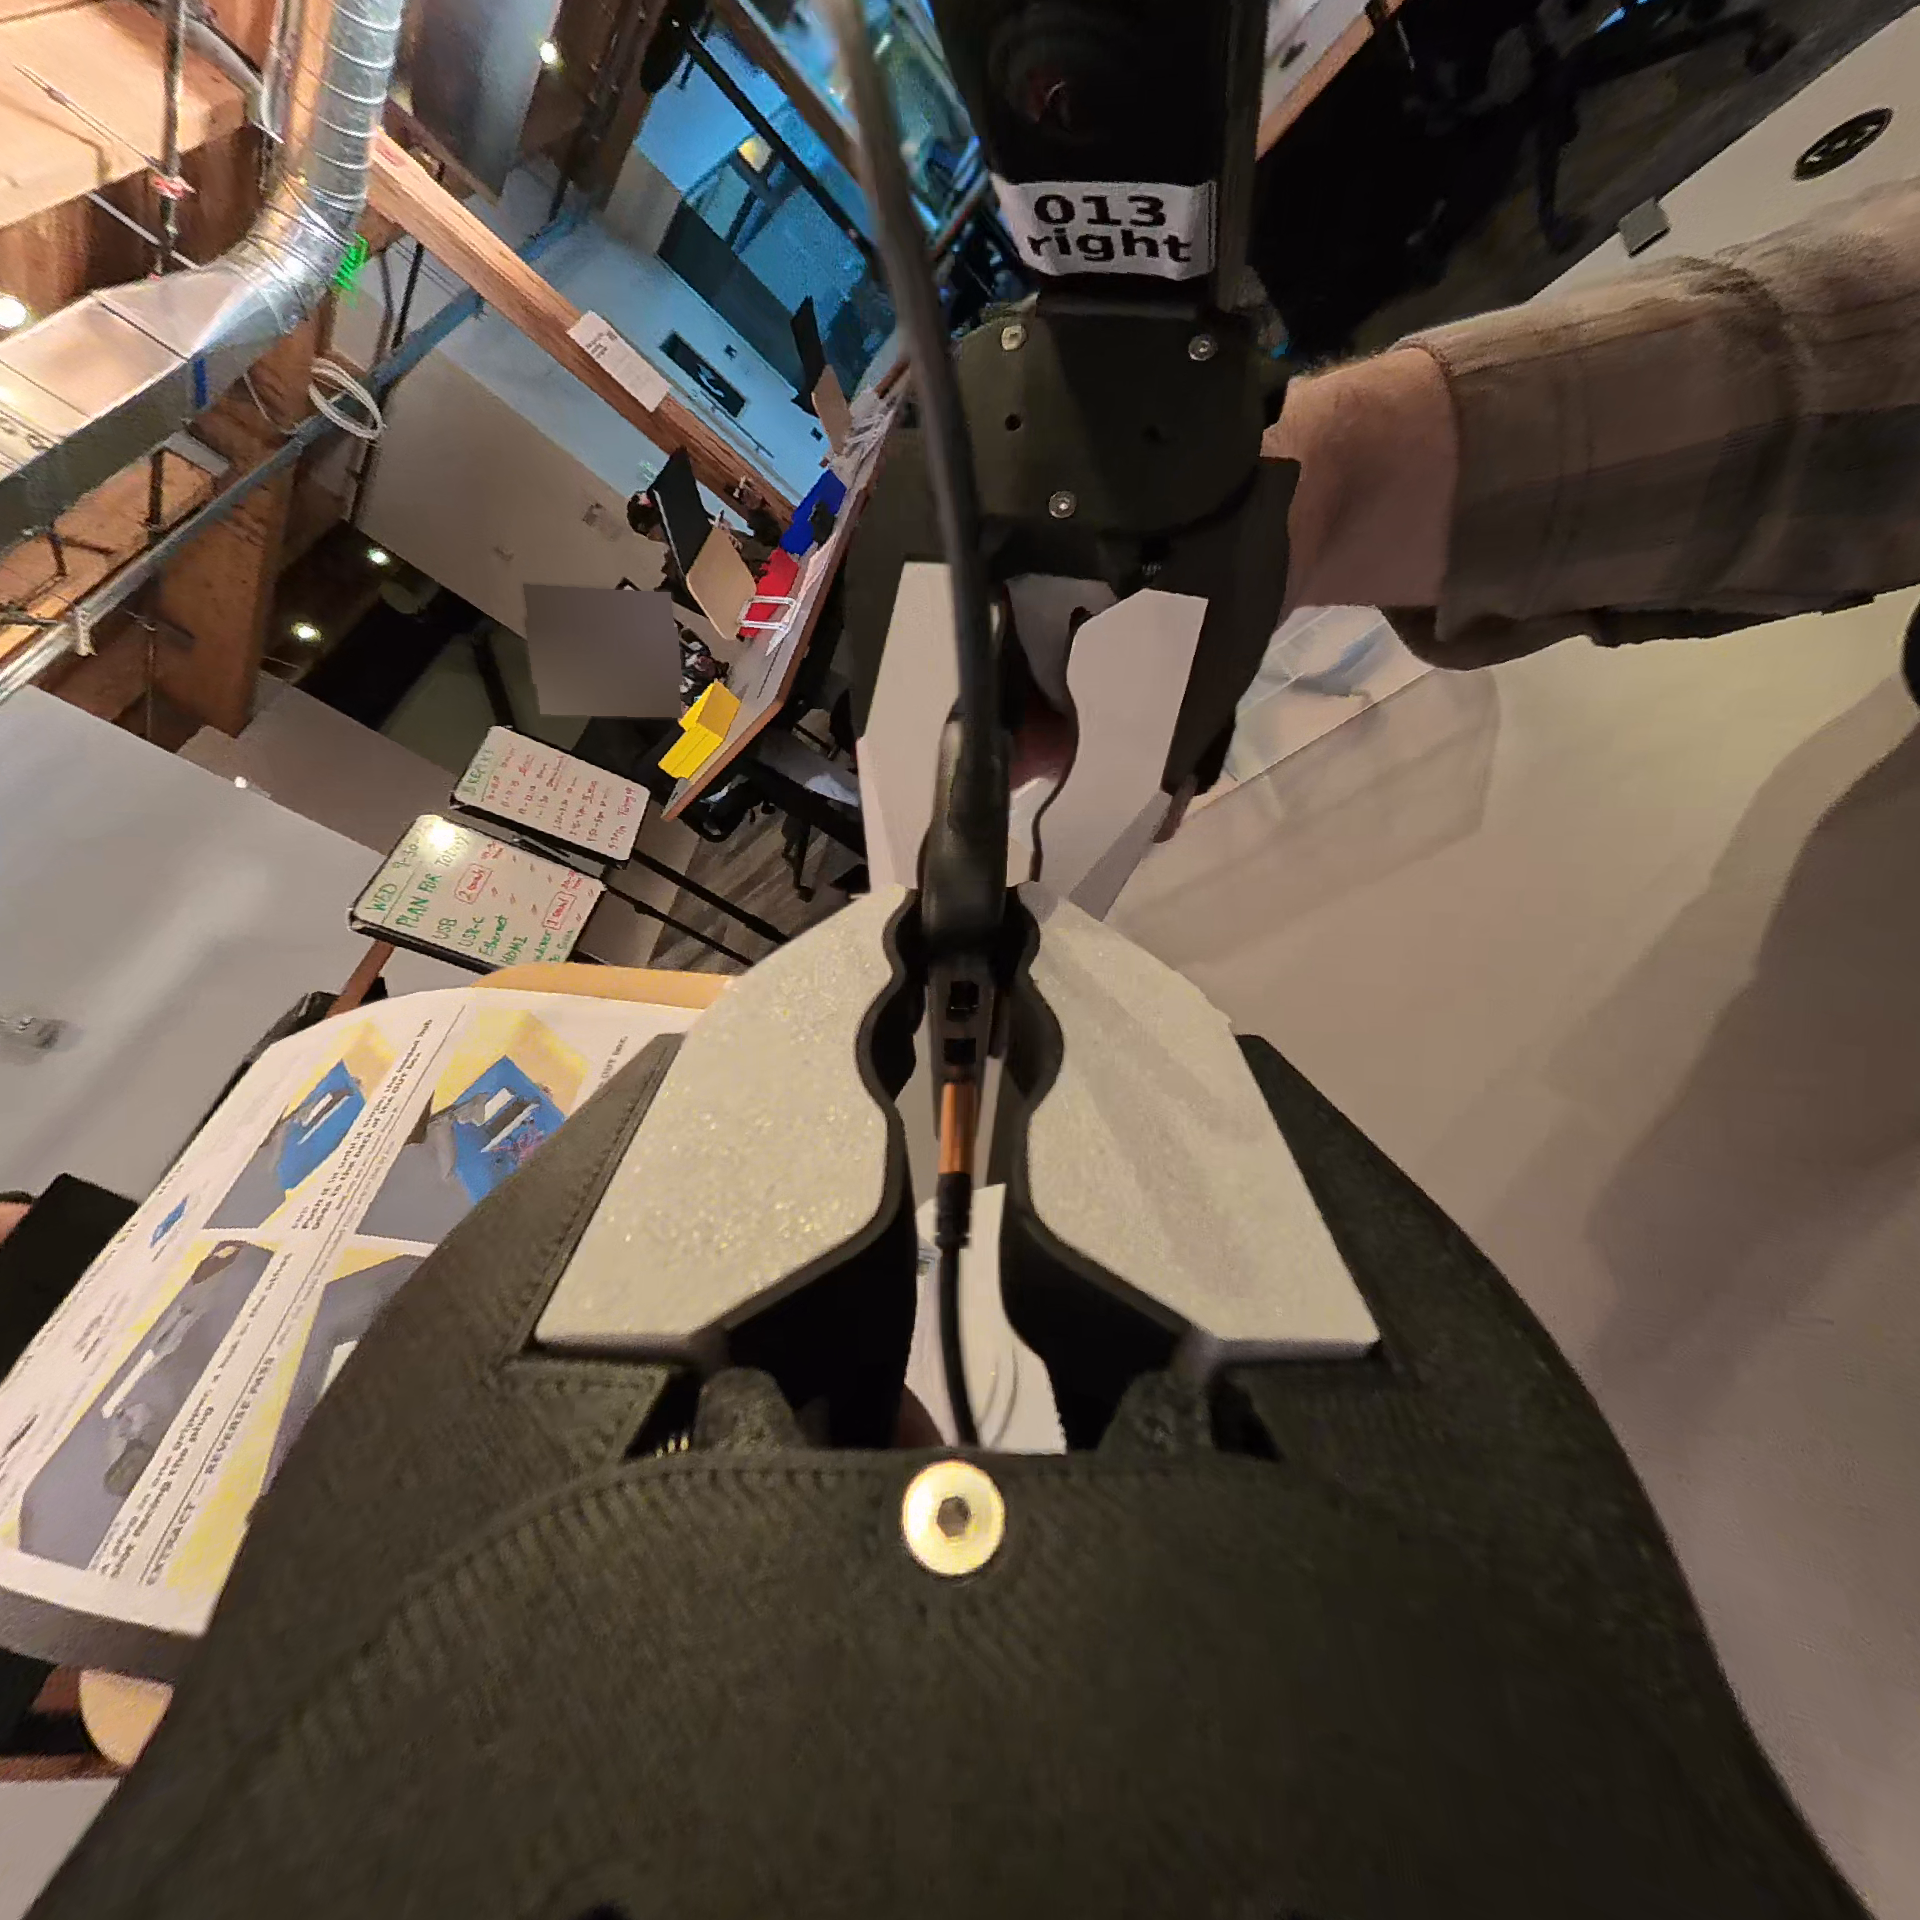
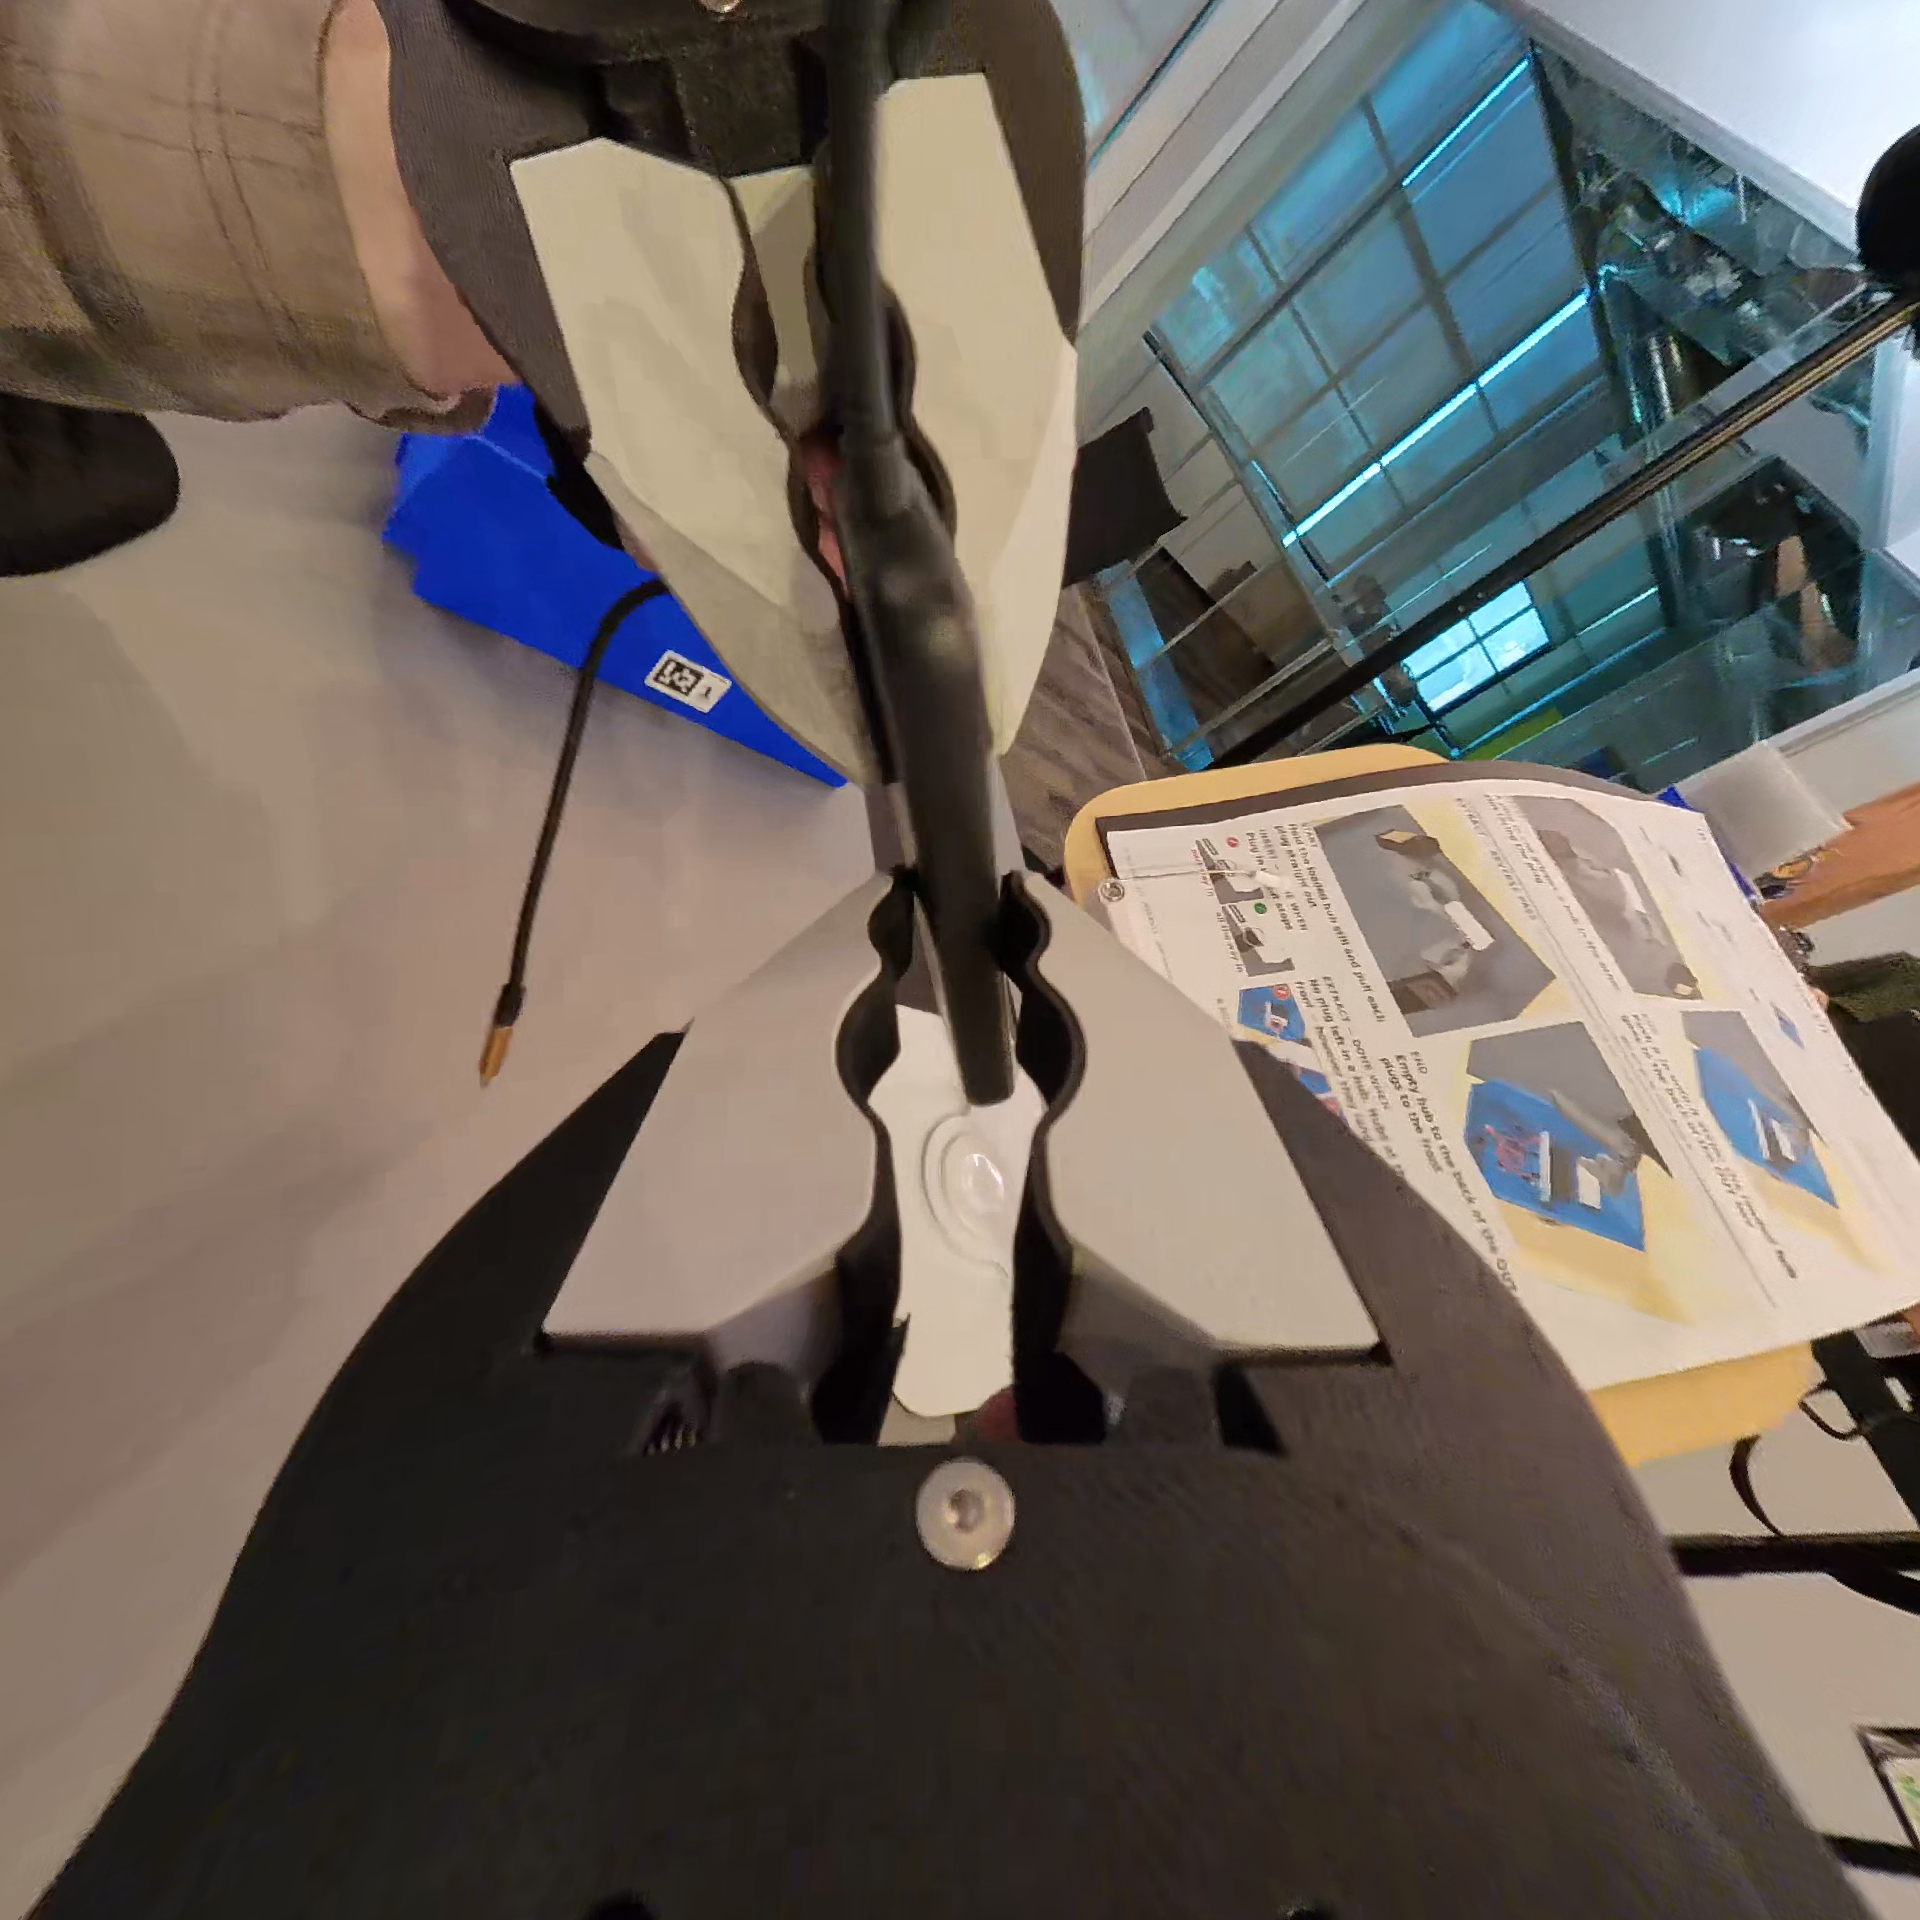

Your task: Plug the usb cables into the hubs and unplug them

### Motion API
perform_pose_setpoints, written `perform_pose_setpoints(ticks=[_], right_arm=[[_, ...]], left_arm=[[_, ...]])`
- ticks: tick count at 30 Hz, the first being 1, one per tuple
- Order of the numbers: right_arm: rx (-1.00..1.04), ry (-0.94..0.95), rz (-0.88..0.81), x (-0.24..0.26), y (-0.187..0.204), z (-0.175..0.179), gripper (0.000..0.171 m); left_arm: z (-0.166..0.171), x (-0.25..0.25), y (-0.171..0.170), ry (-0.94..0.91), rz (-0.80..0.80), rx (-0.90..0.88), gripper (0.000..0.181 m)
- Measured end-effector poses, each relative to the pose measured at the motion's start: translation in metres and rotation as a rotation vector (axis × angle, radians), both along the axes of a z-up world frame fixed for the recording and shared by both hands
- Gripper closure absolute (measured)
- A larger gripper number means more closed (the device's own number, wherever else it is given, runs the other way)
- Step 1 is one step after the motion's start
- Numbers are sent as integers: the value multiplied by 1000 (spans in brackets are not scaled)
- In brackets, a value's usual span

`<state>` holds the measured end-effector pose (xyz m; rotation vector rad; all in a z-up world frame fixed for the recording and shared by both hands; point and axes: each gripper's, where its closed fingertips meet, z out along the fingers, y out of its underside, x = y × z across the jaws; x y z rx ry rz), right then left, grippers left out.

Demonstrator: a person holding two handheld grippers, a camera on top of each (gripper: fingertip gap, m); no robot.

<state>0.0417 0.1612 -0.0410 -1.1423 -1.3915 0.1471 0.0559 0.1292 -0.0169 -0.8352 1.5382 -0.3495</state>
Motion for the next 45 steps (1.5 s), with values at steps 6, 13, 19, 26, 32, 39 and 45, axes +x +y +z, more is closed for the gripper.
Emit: perform_pose_setpoints(ticks=[6, 13, 19, 26, 32, 39, 45], right_arm=[[-37, 115, 76, 5, 0, 6, 162], [-177, 249, 182, 12, -5, 12, 162], [-564, 383, 311, 12, -7, 5, 162], [-790, 400, 306, 10, 4, -17, 162], [-883, 413, 374, 13, -2, -21, 162], [-898, 428, 374, 14, 0, -21, 162], [-815, 412, 327, 5, 2, -16, 138]], left_arm=[[20, -21, 9, -109, 95, 35, 150], [22, -45, 19, -26, 234, 154, 140], [2, -35, 27, 143, 359, 470, 139], [-23, -20, 51, 238, 433, 687, 149], [-35, -12, 47, 220, 355, 678, 165], [-36, -11, 48, 211, 357, 667, 166], [-33, -14, 48, 165, 342, 562, 166]])
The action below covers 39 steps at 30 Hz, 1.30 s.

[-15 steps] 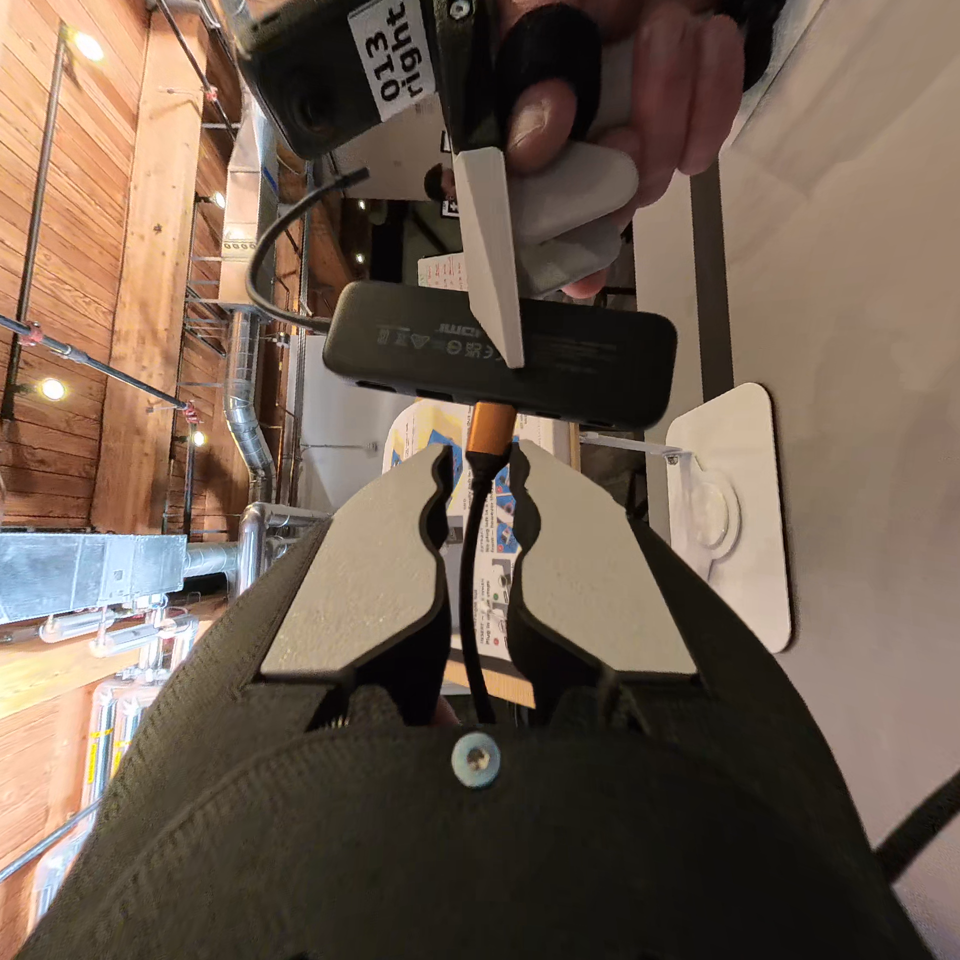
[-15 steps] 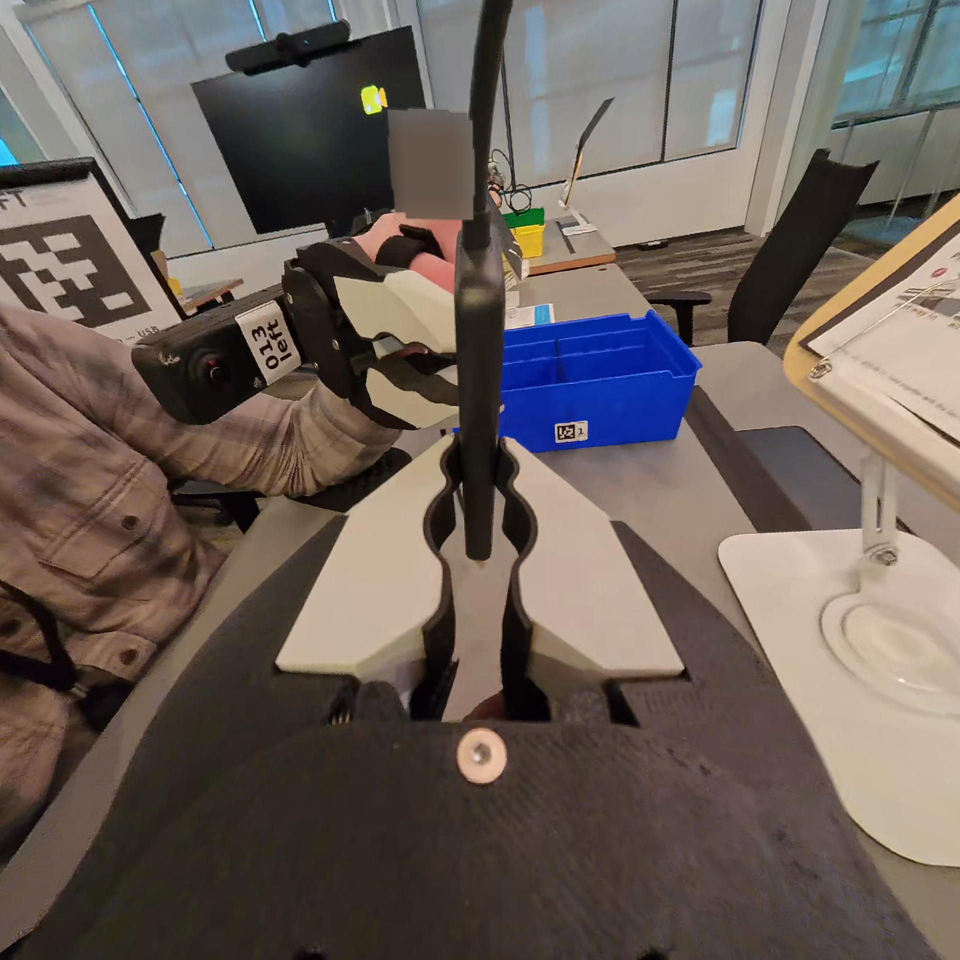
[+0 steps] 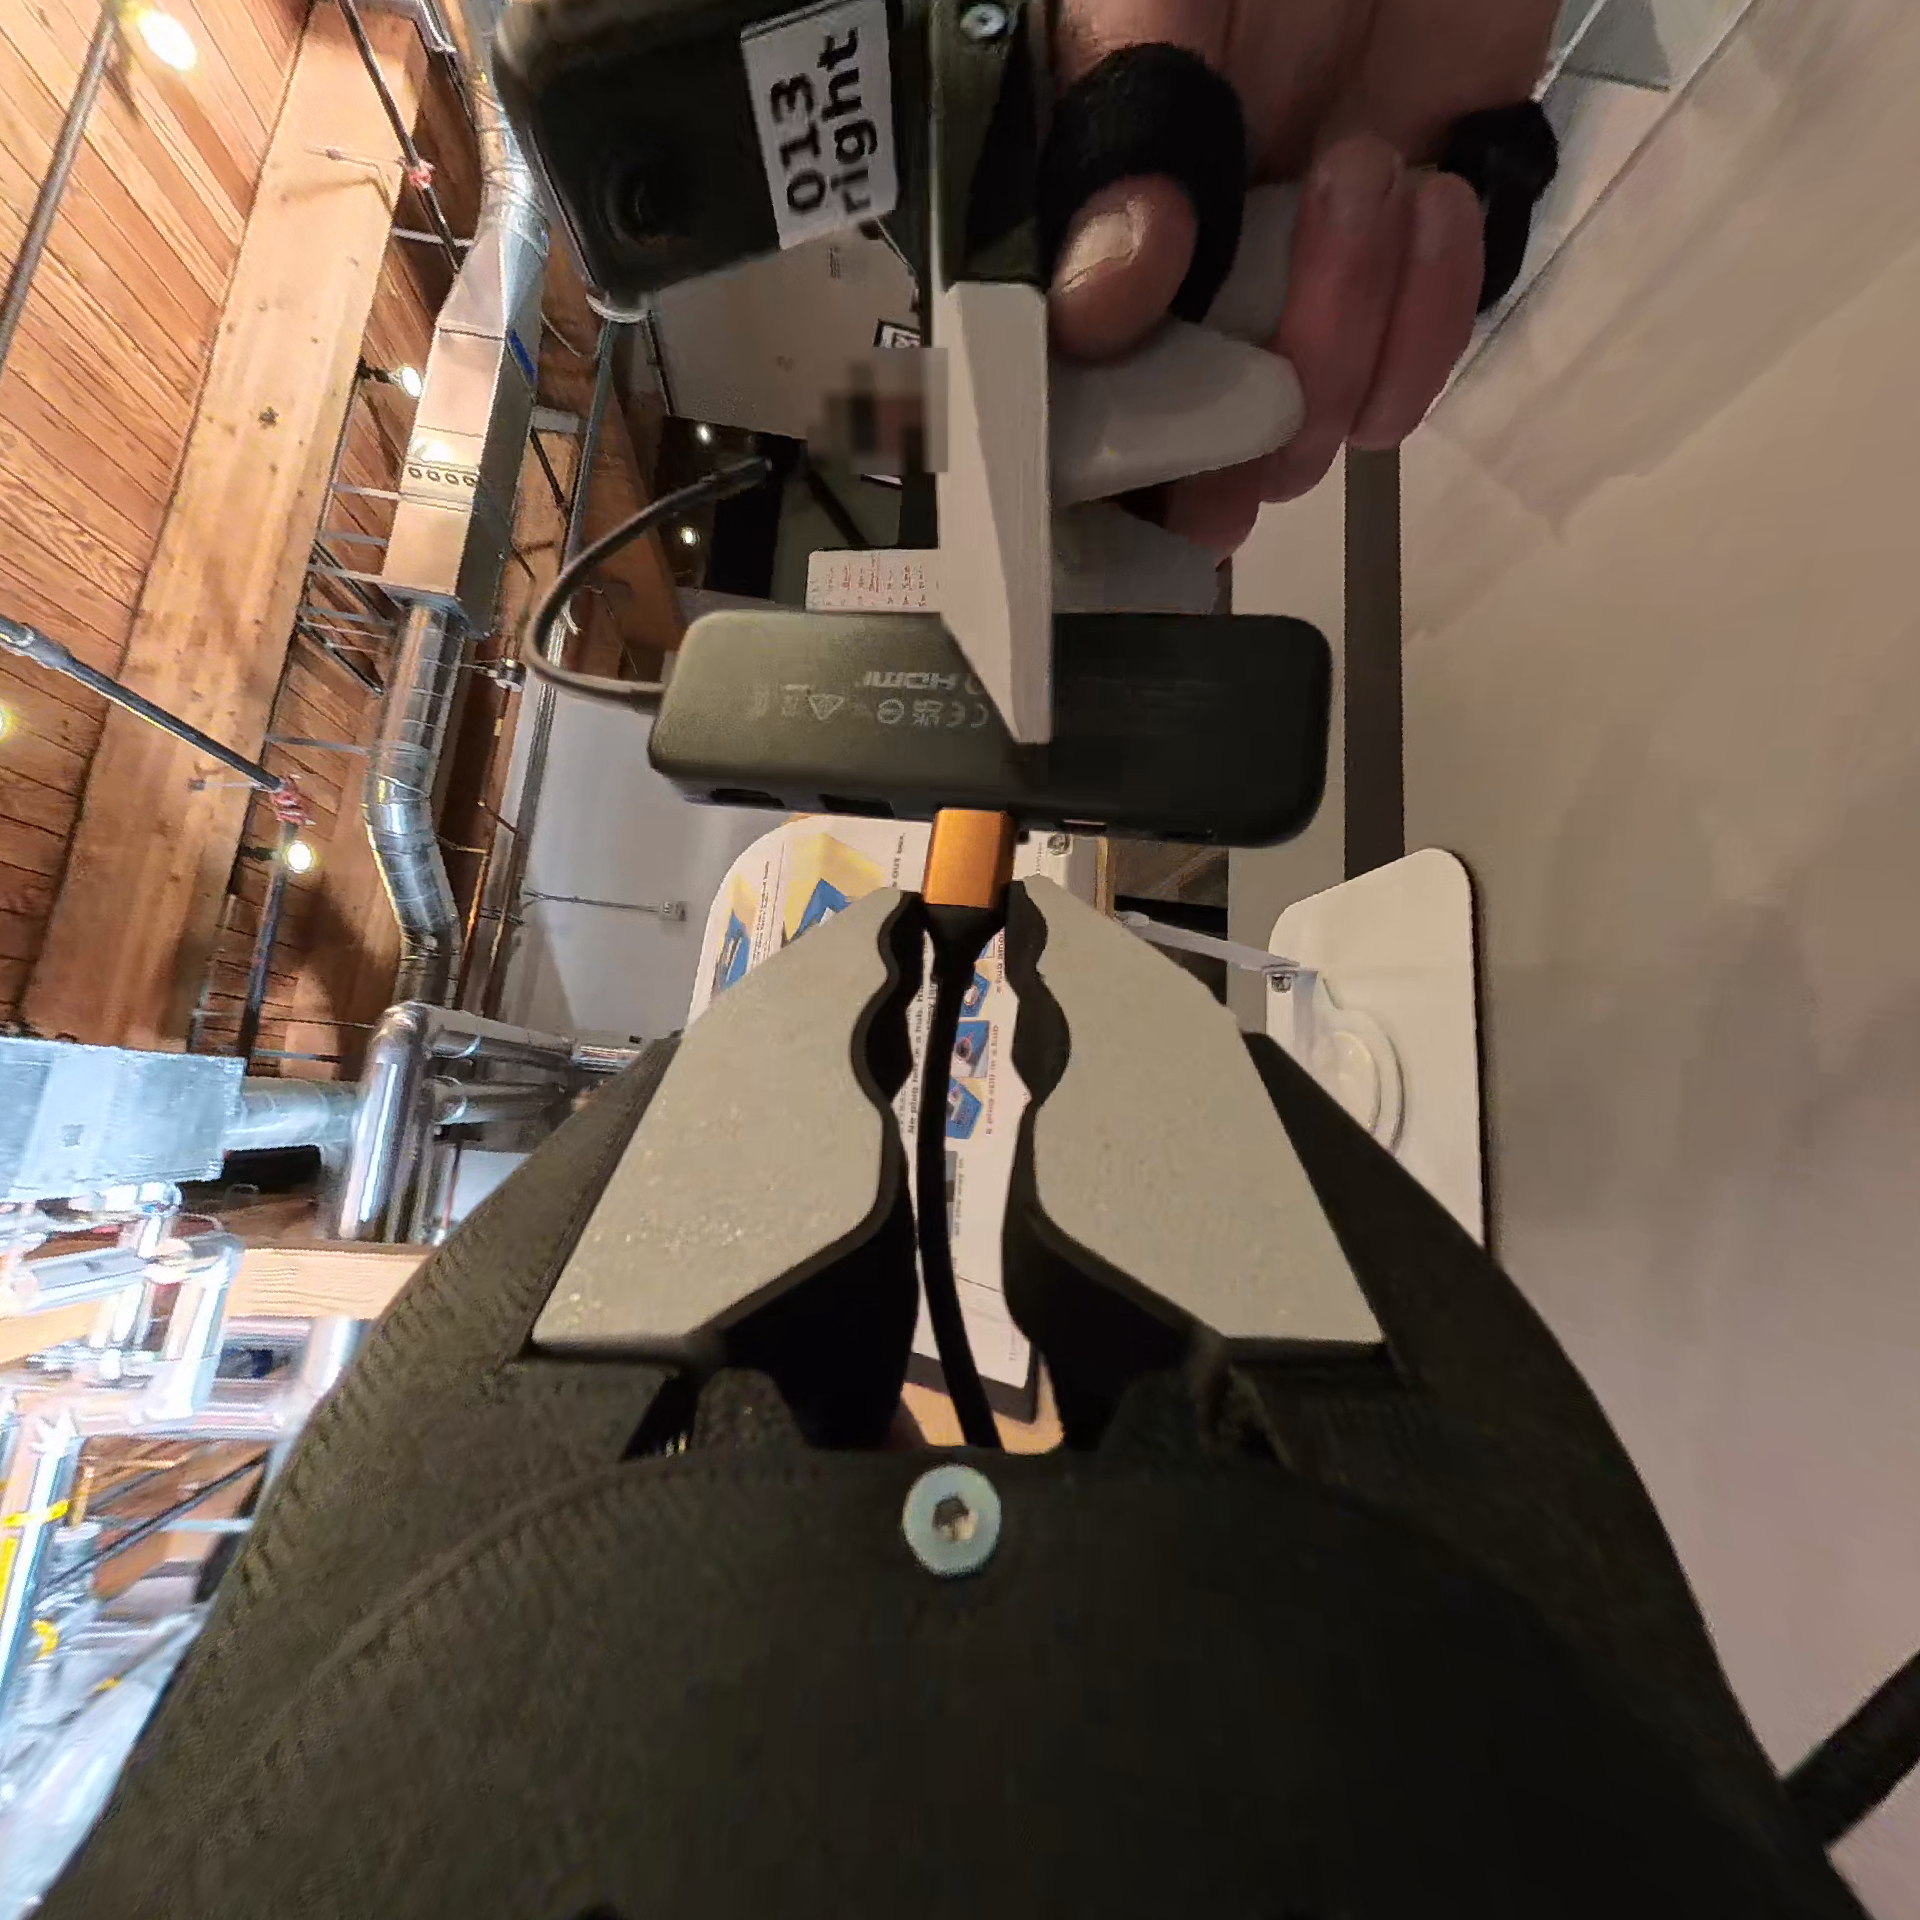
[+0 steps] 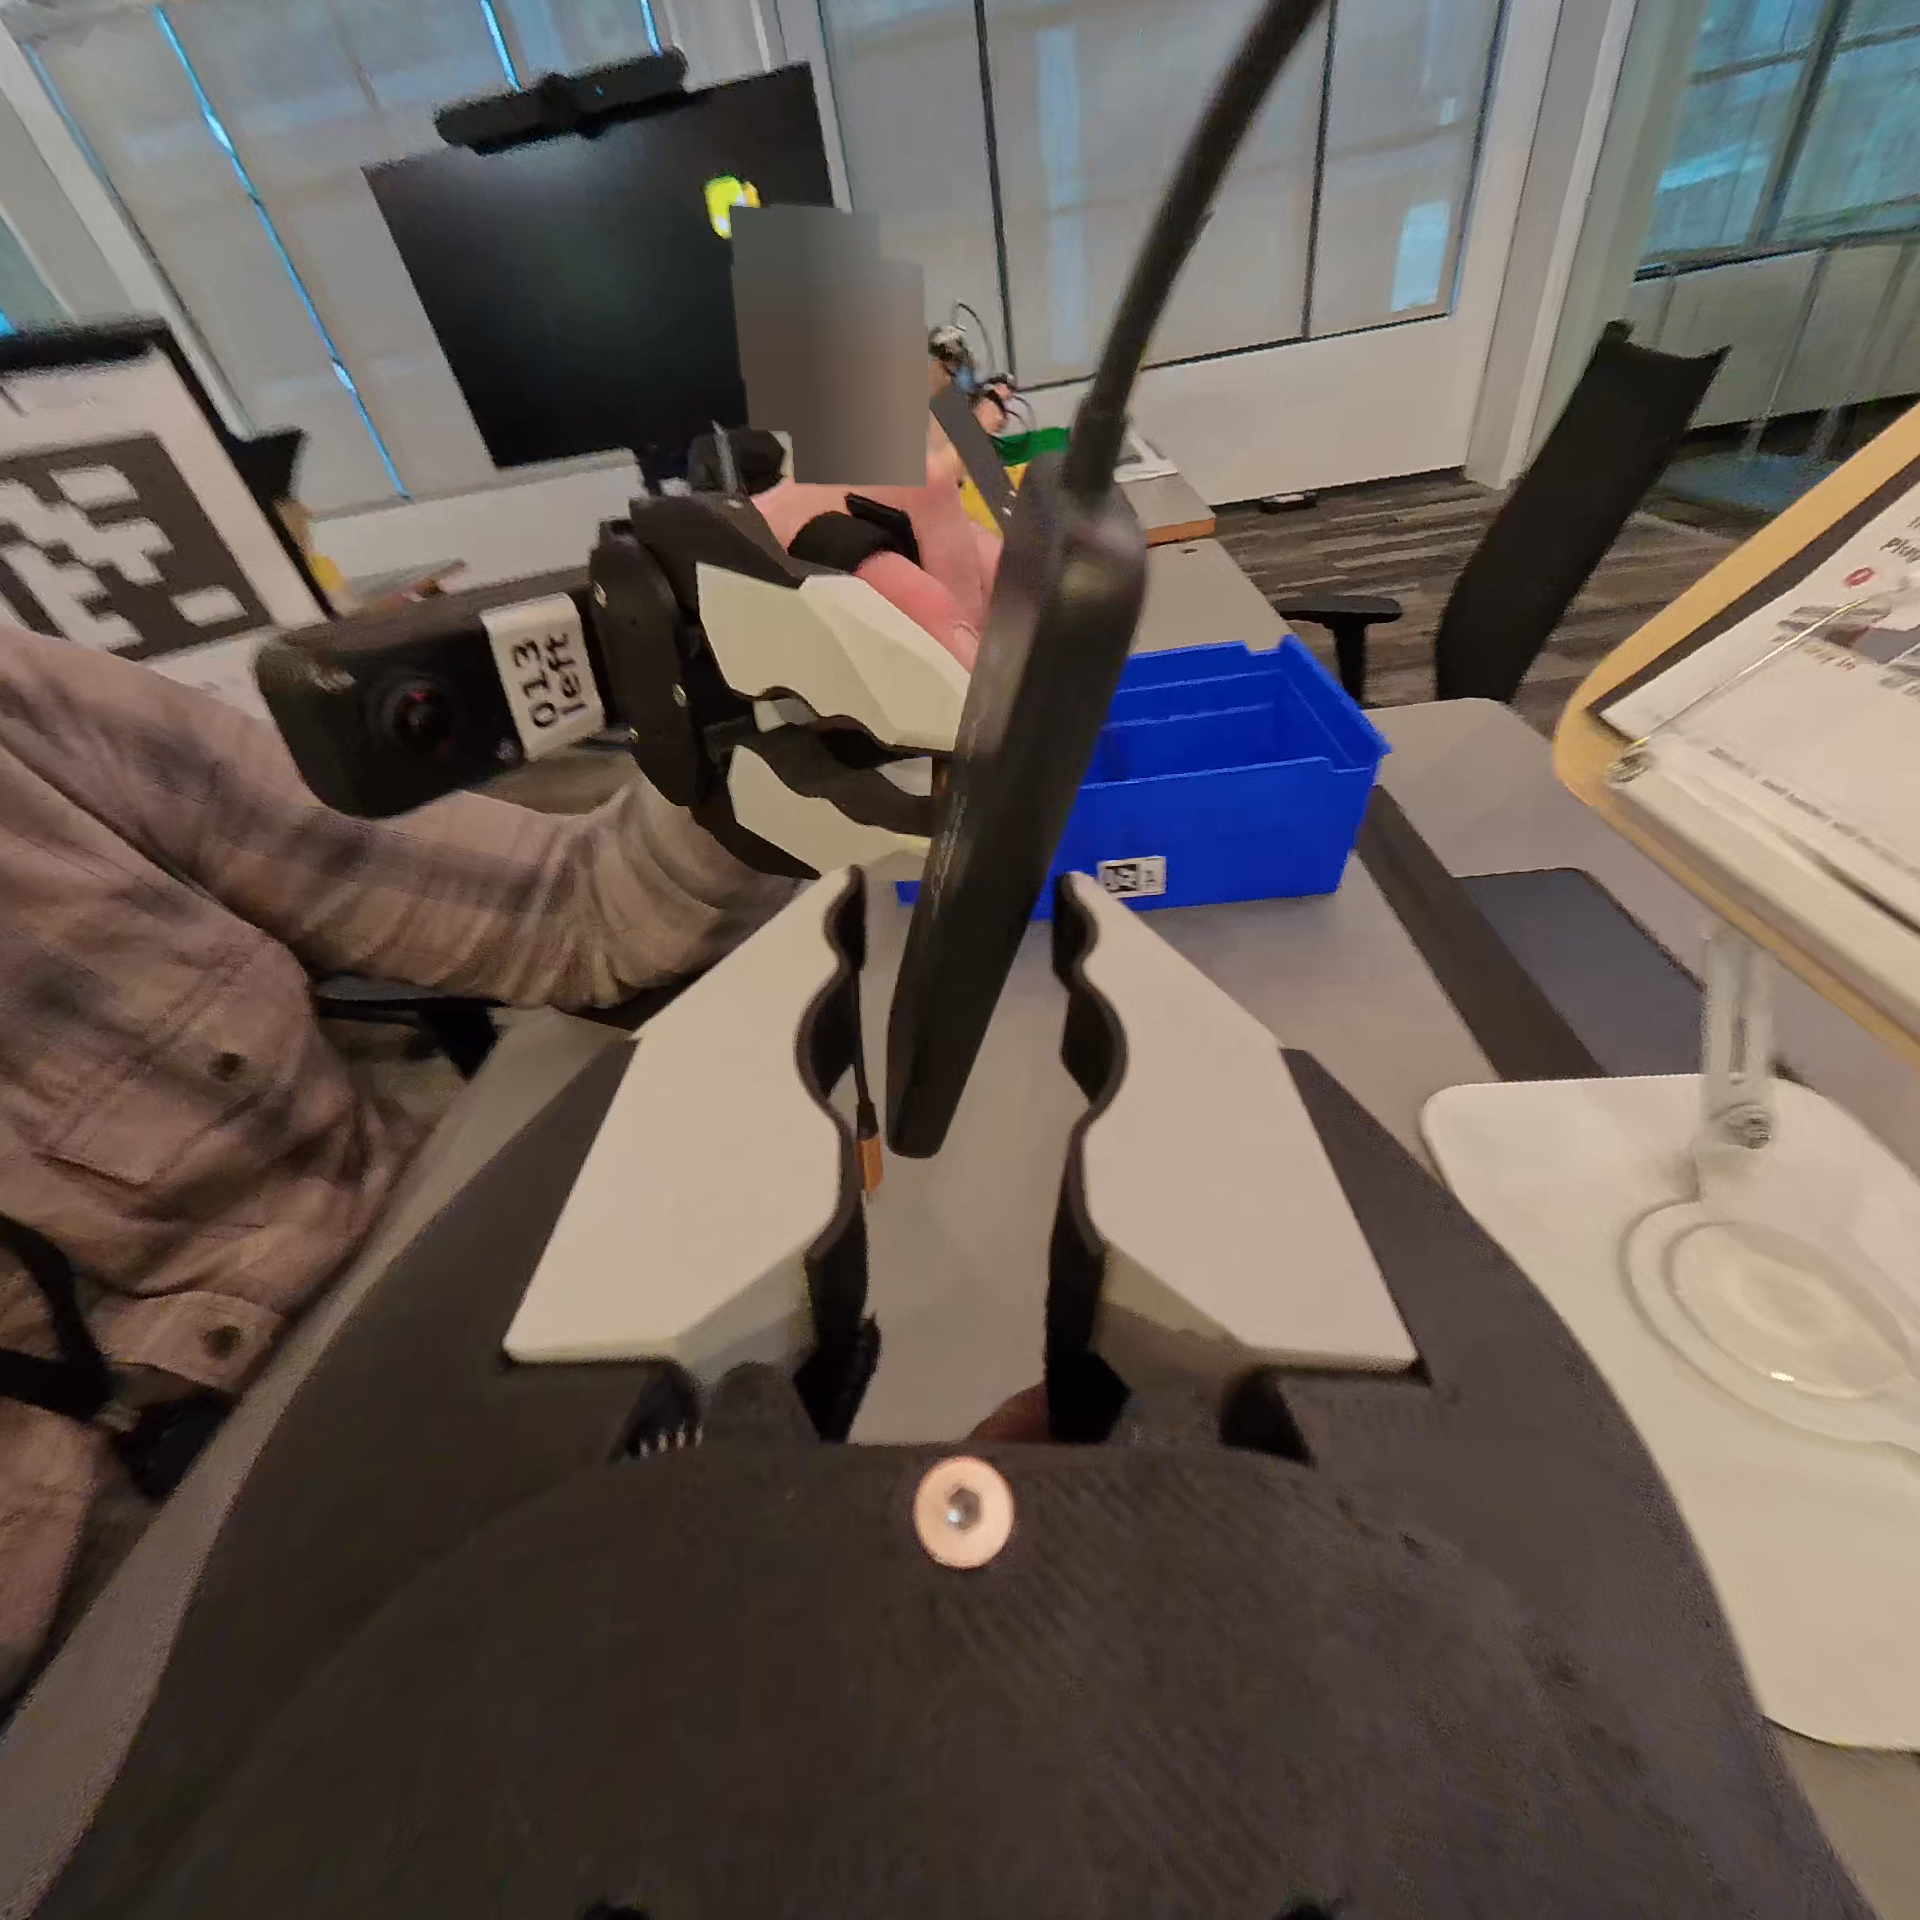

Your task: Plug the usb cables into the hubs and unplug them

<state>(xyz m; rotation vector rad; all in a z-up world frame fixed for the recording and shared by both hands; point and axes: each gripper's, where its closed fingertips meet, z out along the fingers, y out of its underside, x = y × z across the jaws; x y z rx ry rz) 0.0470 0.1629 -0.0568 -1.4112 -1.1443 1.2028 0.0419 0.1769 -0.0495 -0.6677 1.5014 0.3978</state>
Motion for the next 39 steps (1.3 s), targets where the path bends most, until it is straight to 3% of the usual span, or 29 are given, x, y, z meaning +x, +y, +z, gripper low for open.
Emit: perform_pose_setpoints(ticks=[3, 8, 11, 13, 19, 25, 29, 36, 39], right_arm=[[152, -79, -107, 3, 7, 3, 111], [638, -420, -369, 25, 13, 15, 70], [962, -647, -508, 37, 15, 26, 70], [1073, -768, -543, 39, 19, 23, 68], [1051, -900, -467, 16, 22, -10, 59], [1275, -988, -719, 3, 53, 3, 76], [1355, -992, -837, 3, 62, 11, 106], [1422, -1003, -867, 3, 62, 14, 133], [1453, -1004, -864, 4, 63, 13, 159]], left_arm=[[5, -5, 3, -38, 5, -55, 166], [6, -16, 13, -75, 38, -193, 166], [5, -18, 13, -113, 5, -304, 166], [4, -19, 11, -132, -21, -390, 166], [5, -20, 15, -209, -9, -537, 167], [9, -13, 22, -346, -12, -688, 167], [7, -9, 21, -371, -18, -740, 167], [3, -1, 16, -375, -36, -805, 167], [0, 4, 12, -366, -49, -824, 167]])
